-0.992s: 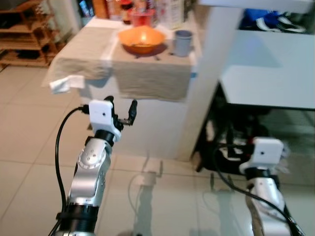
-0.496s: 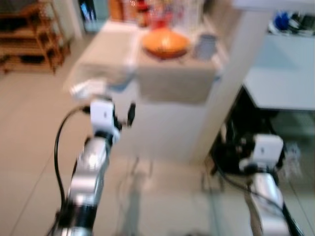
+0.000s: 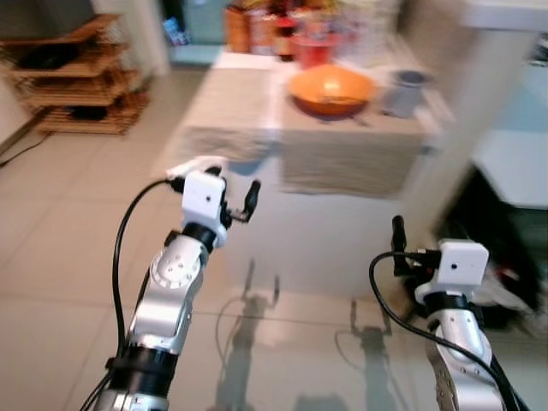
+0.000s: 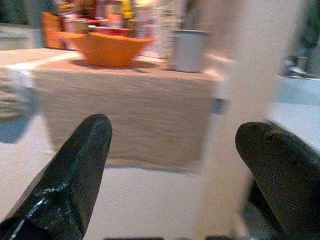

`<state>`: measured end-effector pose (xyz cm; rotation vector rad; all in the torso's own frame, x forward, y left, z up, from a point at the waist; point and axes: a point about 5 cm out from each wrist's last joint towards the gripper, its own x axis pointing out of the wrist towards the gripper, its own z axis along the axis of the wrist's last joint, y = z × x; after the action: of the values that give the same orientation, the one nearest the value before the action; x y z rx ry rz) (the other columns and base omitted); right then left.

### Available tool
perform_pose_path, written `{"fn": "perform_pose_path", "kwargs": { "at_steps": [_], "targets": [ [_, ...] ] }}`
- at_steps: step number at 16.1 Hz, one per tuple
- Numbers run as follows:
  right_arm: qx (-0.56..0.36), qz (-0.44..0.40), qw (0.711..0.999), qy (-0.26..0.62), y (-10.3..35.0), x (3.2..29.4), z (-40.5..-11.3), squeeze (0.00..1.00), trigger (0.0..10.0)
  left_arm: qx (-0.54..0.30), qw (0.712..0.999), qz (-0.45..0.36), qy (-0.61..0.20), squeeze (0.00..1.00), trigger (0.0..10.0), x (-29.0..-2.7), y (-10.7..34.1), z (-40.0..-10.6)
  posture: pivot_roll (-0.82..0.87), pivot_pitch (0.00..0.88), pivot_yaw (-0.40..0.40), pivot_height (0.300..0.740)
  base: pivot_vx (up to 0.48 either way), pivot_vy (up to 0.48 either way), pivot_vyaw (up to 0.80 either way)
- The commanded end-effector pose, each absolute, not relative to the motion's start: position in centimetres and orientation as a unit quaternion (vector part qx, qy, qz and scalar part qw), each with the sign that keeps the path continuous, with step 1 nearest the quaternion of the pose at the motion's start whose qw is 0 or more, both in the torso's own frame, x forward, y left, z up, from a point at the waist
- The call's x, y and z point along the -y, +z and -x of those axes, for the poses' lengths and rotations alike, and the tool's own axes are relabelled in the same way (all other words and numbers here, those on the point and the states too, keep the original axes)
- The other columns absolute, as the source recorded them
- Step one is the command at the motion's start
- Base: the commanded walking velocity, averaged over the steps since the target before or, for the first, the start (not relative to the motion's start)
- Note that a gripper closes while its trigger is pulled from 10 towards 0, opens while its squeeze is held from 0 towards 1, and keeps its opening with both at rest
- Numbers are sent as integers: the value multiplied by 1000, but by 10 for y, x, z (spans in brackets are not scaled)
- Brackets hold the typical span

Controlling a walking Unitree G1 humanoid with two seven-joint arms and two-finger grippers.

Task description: Setting the table

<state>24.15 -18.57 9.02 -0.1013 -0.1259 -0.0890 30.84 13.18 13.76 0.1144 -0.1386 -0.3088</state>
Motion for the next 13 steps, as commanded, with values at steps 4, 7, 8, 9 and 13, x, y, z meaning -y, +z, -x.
{"fn": "perform_pose_path", "kwargs": {
  "at_steps": [4, 7, 8, 9, 13],
  "targets": [
    [63, 47, 996, -35, 91, 179, -244, 0, 10000, 61, 984, -62, -157, 0, 10000, -136, 134, -306, 14, 0, 8, 718, 480, 0, 0],
    [63, 47, 996, -35, 90, 178, -244, 0, 10000, 74, 979, -69, -176, 0, 10000, -131, 137, -304, 18, 0, 8, 718, 480, 0, 0],
    [64, 46, 996, -36, 90, 178, -244, 0, 10000, 78, 978, -65, -181, 0, 10000, -129, 138, -304, 18, 0, 10, 718, 480, 0, 0],
    [63, 46, 996, -36, 90, 178, -245, 0, 10000, 80, 978, -61, -184, 0, 10000, -128, 139, -304, 18, 0, 11, 718, 480, 0, 0],
    [63, 46, 996, -33, 89, 178, -246, 0, 10000, 77, 975, -74, -194, 0, 10000, -124, 139, -306, 16, 0, 15, 718, 0, 0, 0]
  ]
}}
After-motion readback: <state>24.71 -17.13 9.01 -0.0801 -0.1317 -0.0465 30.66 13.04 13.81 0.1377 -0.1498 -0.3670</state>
